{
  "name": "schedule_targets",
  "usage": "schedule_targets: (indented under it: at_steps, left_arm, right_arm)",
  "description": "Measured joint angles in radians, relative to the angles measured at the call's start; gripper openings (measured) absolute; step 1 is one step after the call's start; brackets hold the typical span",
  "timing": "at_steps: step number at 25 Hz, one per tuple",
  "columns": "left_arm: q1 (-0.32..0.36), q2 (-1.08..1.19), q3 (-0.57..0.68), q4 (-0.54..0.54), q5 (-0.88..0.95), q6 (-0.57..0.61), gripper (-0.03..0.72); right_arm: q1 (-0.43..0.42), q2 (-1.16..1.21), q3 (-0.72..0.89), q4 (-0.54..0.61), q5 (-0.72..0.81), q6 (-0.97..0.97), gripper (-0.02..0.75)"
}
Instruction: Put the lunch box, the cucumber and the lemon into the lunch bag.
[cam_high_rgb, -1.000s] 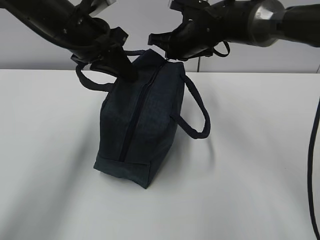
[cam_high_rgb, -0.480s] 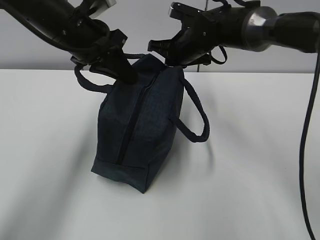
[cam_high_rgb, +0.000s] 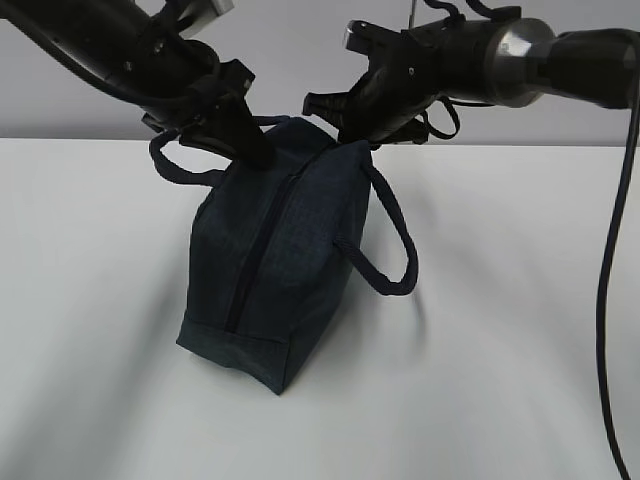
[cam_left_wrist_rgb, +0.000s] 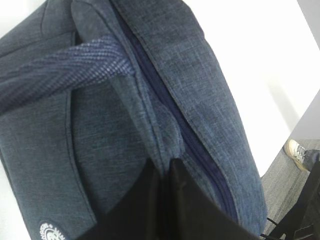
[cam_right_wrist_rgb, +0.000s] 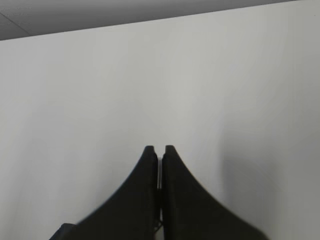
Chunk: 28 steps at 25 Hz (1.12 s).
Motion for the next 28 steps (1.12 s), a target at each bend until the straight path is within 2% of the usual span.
schedule_targets:
  at_steps: [8, 28]
  left_arm:
    - [0.0, 0.0, 0.001, 0.0, 0.012, 0.002, -0.006]
    - [0.0, 0.0, 0.001, 0.0, 0.02, 0.007, -0.006]
  right_arm:
    - [-0.006, 0.0, -0.002, 0.037, 0.063, -0.037, 0.0]
    - [-0.01, 0.021, -0.052, 0.042, 0.149, -0.089, 0.0]
